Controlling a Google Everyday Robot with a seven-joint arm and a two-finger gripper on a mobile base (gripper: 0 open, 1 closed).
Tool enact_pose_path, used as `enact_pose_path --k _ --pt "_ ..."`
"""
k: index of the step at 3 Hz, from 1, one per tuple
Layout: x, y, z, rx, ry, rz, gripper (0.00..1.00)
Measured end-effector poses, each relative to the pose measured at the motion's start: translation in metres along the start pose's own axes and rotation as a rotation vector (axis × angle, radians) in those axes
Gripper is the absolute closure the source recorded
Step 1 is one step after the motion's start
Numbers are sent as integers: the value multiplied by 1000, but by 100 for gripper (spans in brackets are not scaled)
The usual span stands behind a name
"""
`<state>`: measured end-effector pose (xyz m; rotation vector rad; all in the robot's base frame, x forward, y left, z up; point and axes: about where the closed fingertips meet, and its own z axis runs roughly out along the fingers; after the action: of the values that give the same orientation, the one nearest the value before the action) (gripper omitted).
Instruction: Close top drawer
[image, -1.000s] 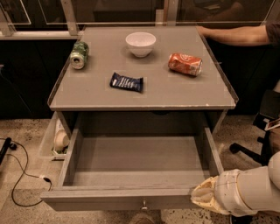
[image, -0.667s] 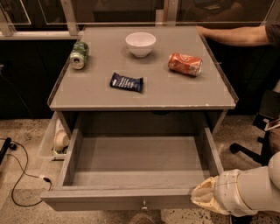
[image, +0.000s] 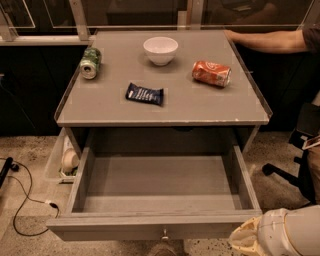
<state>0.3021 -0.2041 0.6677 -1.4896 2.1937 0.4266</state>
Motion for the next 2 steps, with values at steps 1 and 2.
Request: enact_pose_path --k 1,2 --pt "0 0 0 0 0 -1 100" --pt "3 -2 19 -5 10 -8 100"
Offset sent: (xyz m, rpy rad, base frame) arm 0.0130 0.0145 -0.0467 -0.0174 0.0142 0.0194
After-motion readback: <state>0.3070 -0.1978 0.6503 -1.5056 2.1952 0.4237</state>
